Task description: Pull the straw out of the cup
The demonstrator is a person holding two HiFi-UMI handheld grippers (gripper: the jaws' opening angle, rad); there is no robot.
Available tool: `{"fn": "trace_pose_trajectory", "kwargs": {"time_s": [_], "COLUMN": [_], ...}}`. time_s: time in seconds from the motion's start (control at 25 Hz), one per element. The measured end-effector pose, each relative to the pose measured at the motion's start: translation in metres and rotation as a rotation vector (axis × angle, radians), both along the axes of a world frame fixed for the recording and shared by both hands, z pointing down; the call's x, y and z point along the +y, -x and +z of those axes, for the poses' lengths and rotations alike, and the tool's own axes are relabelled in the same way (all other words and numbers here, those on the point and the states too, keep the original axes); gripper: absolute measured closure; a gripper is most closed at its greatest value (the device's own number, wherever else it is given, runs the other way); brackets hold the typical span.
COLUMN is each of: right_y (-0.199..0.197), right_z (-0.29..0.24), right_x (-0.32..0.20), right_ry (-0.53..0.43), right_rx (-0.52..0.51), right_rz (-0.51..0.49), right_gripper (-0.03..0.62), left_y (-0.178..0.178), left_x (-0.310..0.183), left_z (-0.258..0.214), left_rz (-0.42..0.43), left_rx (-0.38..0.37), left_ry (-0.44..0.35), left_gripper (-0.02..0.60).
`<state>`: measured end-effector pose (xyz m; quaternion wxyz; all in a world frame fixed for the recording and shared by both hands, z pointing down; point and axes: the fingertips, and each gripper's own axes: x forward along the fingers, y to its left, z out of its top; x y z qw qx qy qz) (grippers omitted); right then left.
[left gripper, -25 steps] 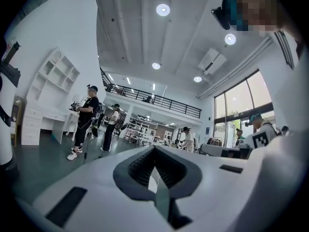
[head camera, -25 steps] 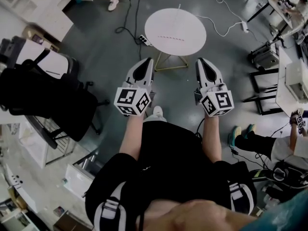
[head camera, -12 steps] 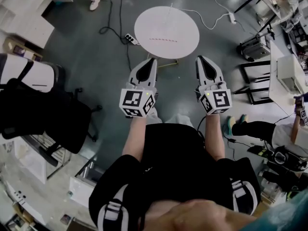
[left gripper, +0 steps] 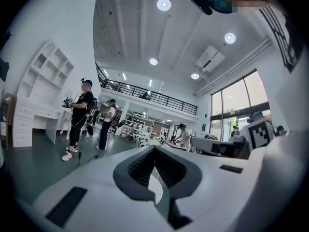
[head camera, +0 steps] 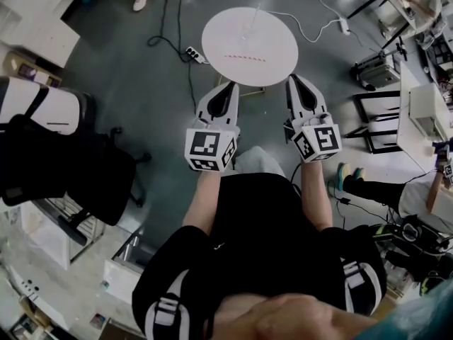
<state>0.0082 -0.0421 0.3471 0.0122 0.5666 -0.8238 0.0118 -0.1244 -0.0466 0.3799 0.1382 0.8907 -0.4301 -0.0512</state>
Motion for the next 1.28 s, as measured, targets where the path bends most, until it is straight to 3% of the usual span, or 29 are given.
{"fn": "trace_pose_trajectory", "kwargs": {"time_s": [0.6, 1.28], "right_y": [-0.027, -0.079], "right_z": [0.010, 0.057], "right_x": [-0.042, -0.120], "right_ry": [0.006, 0.117], "right_rx": [-0.023, -0.069], "right_rz": [0.031, 0.108], "right_gripper": [0.578, 0.579], "left_y": [-0.014, -0.047], "left_x": [-0.038, -0.150], "left_z": [0.001, 0.045], "left_rz": [0.006, 0.064], "left_rx": [-0.015, -0.130], "left_ry": [-0.002, 0.117], "left_gripper": [0.574, 0.574]}}
